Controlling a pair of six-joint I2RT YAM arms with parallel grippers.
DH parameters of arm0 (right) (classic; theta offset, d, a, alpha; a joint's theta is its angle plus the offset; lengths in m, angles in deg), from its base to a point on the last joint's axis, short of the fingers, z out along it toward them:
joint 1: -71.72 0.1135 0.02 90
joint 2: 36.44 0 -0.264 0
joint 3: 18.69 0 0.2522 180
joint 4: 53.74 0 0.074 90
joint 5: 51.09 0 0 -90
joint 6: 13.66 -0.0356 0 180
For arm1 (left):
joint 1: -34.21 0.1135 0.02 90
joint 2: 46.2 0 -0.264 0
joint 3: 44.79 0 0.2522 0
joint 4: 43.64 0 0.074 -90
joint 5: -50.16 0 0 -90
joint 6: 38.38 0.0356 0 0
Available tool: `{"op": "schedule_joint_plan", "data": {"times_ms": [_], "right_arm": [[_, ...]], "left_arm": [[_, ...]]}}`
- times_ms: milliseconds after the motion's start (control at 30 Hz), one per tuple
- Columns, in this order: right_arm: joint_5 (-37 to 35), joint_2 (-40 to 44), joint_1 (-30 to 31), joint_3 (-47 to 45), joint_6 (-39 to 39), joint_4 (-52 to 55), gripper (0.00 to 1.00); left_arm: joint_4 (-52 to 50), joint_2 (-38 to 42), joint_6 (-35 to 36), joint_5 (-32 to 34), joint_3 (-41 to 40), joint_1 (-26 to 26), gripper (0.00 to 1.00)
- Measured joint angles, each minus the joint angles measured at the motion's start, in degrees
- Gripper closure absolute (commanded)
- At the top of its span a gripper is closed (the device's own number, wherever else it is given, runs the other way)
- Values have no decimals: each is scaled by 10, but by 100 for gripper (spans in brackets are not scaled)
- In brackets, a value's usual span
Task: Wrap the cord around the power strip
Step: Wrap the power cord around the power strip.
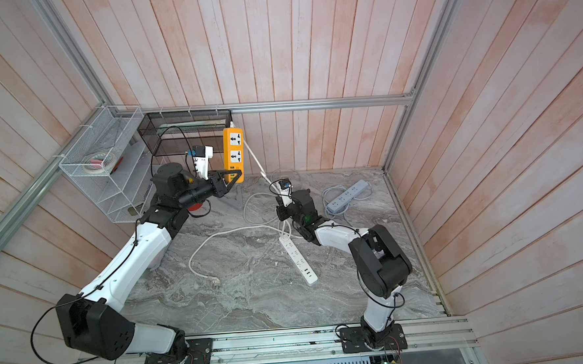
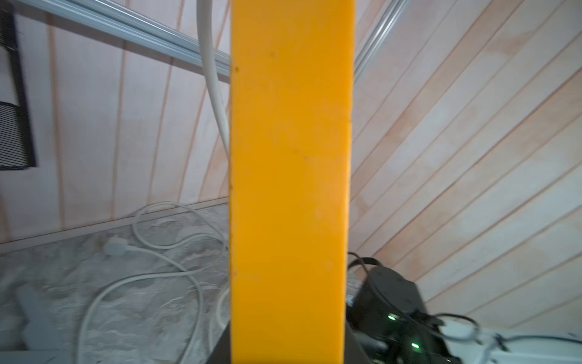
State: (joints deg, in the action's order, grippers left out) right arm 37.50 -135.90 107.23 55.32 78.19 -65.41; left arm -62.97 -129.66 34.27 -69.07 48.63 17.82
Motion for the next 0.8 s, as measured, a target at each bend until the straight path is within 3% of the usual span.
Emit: {"op": "schedule_joint_plan", "data": {"times_ms": [200, 400, 567, 800], "right_arm": [[-124, 73, 52, -3, 153, 159, 100], [-150, 164, 76, 8, 292, 266, 100], [-136, 189, 75, 87, 384, 329, 100], [-43, 147, 10, 225, 423, 397, 100]], "left_arm": [[-86, -54, 205, 121, 28, -39, 100], [-101, -77, 383, 178, -37, -62, 100], [-116, -77, 510, 164, -96, -92, 100], [-97, -20, 571, 76, -146, -110, 100]]}}
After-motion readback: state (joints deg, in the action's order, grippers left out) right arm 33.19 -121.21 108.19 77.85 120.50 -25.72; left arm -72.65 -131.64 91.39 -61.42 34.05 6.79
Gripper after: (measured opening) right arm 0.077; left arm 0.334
